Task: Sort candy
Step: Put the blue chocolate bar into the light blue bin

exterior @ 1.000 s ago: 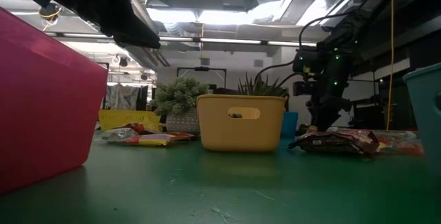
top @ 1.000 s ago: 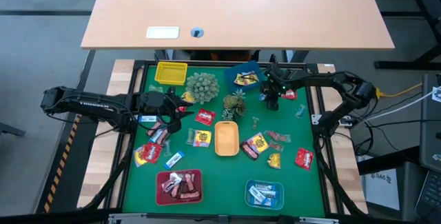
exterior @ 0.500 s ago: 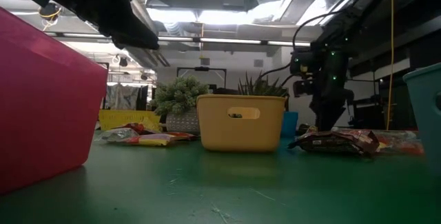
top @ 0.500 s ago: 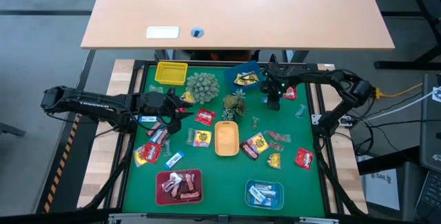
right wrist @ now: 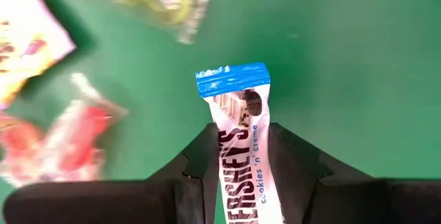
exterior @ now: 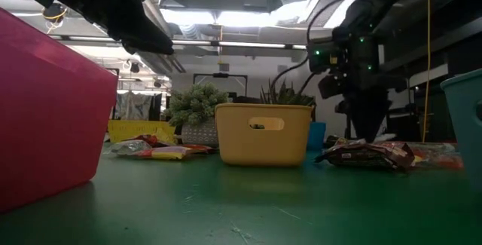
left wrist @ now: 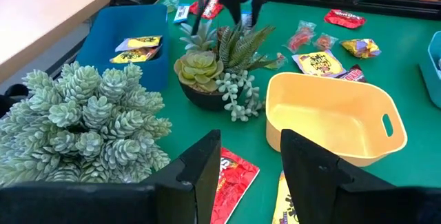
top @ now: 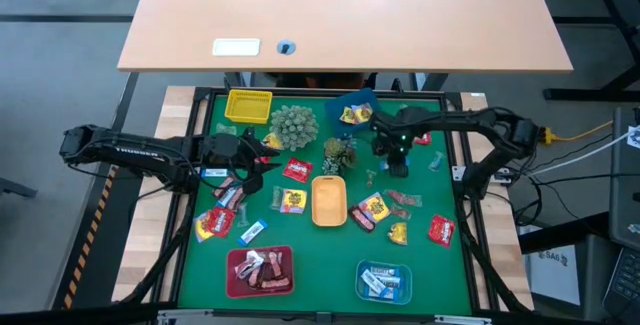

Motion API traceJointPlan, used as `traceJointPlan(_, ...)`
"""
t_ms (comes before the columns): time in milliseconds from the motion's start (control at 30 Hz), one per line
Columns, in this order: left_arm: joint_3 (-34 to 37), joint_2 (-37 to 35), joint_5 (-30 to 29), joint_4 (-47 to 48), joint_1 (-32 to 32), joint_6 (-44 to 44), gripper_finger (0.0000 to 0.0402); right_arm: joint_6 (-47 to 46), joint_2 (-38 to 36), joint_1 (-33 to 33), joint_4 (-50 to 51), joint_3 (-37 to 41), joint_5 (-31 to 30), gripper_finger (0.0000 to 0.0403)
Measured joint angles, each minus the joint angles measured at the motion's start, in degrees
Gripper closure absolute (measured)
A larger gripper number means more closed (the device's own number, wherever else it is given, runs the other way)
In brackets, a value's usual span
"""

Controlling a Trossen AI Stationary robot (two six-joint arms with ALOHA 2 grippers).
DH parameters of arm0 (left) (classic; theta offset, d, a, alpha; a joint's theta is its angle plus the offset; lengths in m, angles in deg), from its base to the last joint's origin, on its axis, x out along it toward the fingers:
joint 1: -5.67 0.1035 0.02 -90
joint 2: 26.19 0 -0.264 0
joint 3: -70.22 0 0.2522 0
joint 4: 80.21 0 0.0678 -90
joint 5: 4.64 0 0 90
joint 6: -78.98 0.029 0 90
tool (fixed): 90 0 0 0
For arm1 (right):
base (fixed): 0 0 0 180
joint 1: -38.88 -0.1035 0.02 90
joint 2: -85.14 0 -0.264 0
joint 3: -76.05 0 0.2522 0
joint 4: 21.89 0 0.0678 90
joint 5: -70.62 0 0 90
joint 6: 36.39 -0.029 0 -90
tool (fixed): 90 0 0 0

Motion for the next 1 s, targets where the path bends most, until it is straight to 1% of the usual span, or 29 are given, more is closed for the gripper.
traceJointPlan(233,0.0,0.0,0.0,0.0,0.0,0.0,0.0262,-4.9,-0.1,-8.2,8.2,-4.2,0.0,0.0295)
traceJointPlan(400,0.0,0.0,0.0,0.0,0.0,0.0,0.0262,-9.8,-0.1,-14.7,17.0,-9.0,-0.2,0.0295)
traceJointPlan(467,0.0,0.0,0.0,0.0,0.0,0.0,0.0262,-11.4,-0.1,-17.2,19.8,-11.1,-2.4,0.0295)
traceJointPlan(600,0.0,0.0,0.0,0.0,0.0,0.0,0.0262,-15.5,-0.1,-21.2,23.5,-14.9,-8.8,0.0295)
traceJointPlan(667,0.0,0.0,0.0,0.0,0.0,0.0,0.0262,-18.1,-0.1,-22.8,25.4,-16.4,-10.3,0.0295)
traceJointPlan(800,0.0,0.0,0.0,0.4,0.0,0.0,0.0262,-22.3,-0.1,-26.4,28.2,-19.3,-10.6,0.0295)
traceJointPlan(1000,0.0,0.0,0.0,0.5,0.0,0.0,0.0262,-27.2,-0.4,-33.2,29.5,-21.6,-10.5,0.0295)
